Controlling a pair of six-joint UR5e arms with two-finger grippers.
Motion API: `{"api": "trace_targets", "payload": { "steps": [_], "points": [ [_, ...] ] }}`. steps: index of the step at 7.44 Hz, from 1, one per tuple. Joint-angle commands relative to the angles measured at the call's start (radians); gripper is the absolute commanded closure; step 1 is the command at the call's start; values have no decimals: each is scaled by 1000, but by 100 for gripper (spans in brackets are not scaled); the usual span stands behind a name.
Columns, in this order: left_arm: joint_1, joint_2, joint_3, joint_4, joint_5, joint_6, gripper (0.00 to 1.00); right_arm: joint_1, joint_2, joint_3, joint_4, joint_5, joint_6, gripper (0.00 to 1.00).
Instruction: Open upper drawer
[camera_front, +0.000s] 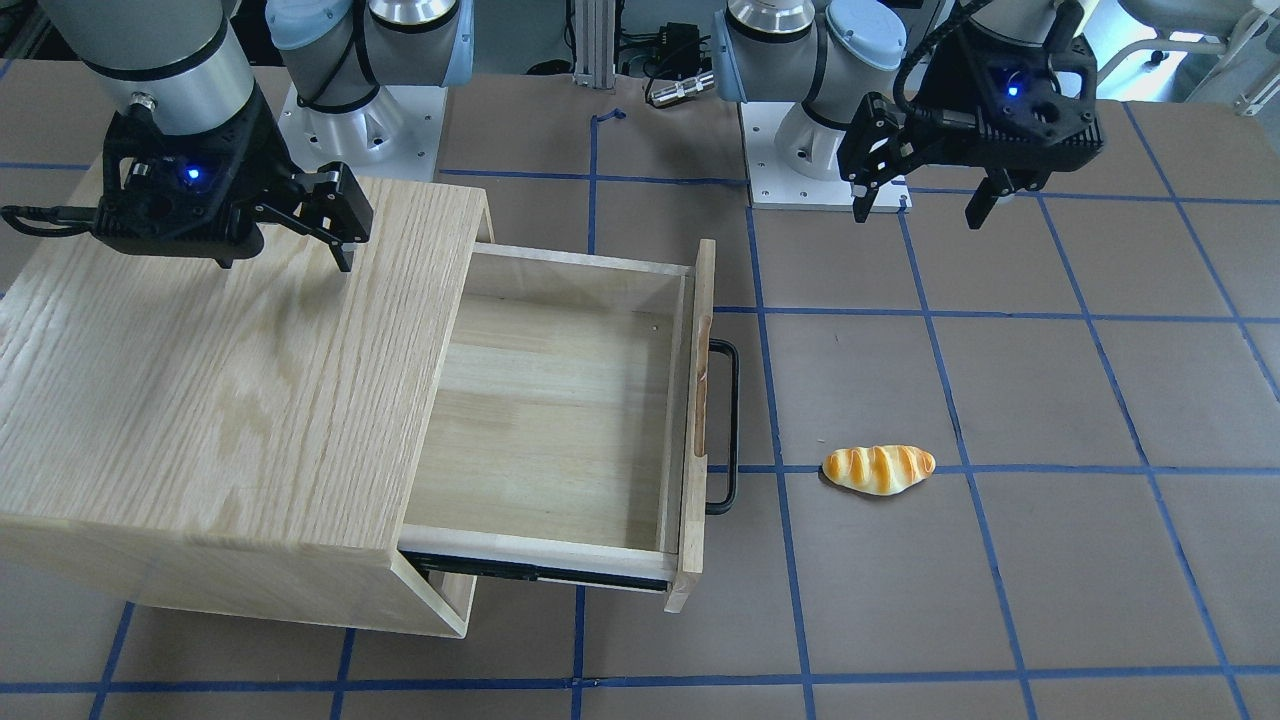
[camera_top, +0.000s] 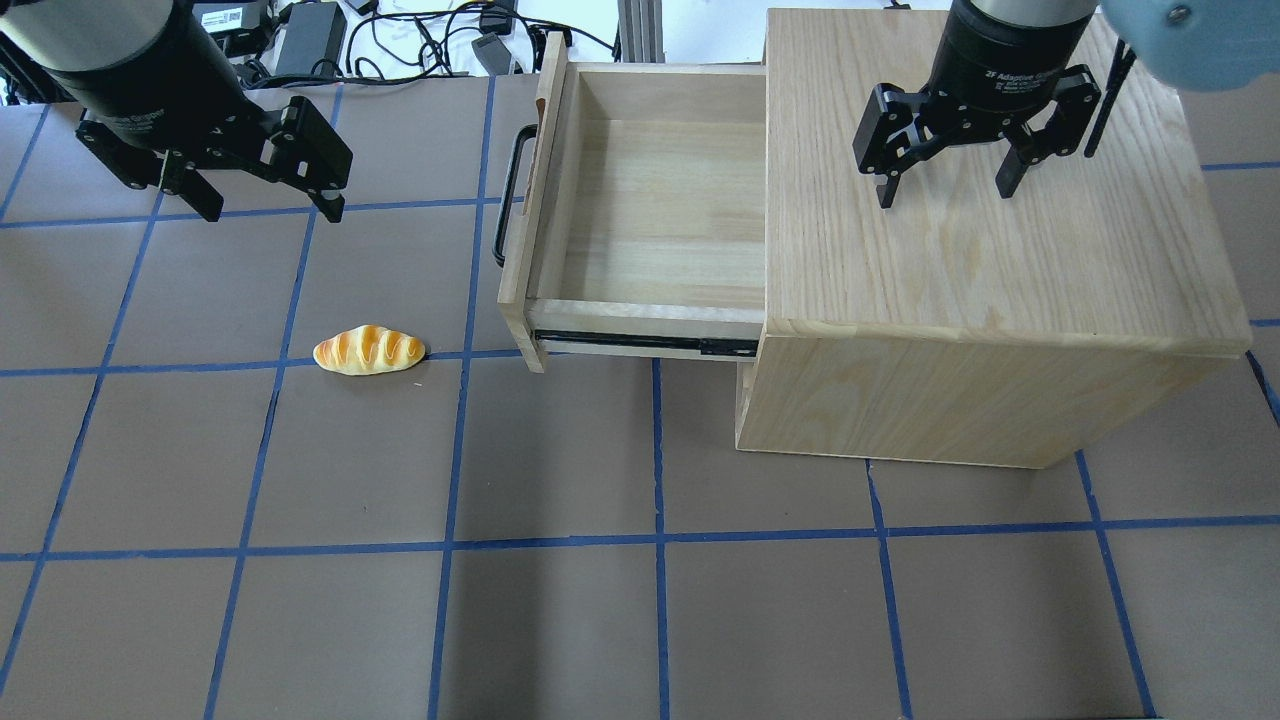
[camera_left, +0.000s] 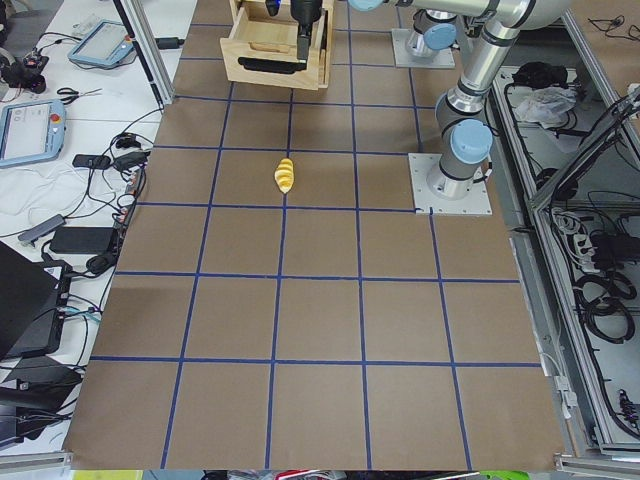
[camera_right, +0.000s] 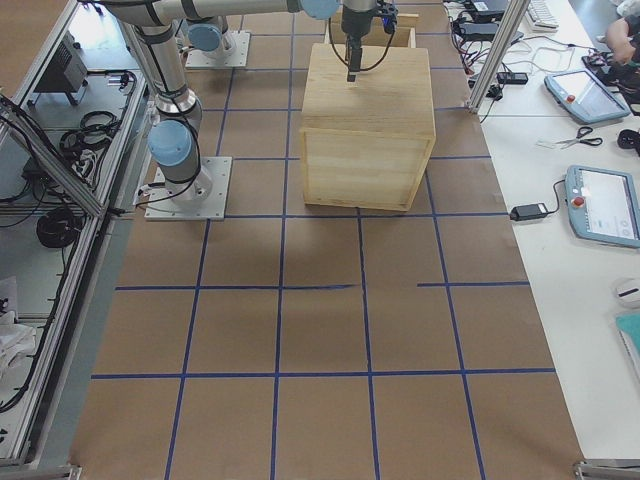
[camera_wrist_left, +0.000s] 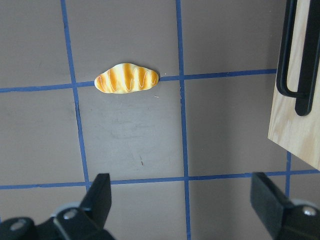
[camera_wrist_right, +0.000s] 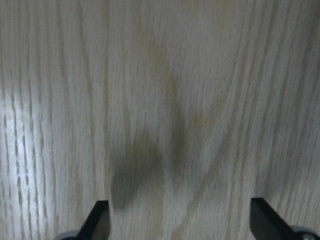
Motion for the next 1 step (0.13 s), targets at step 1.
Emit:
{"api": "trace_targets", "payload": {
  "steps": [1],
  "points": [
    [6,-4,-2,5,-5,3,0,0,0,0,0,0,0,0]
  ]
}}
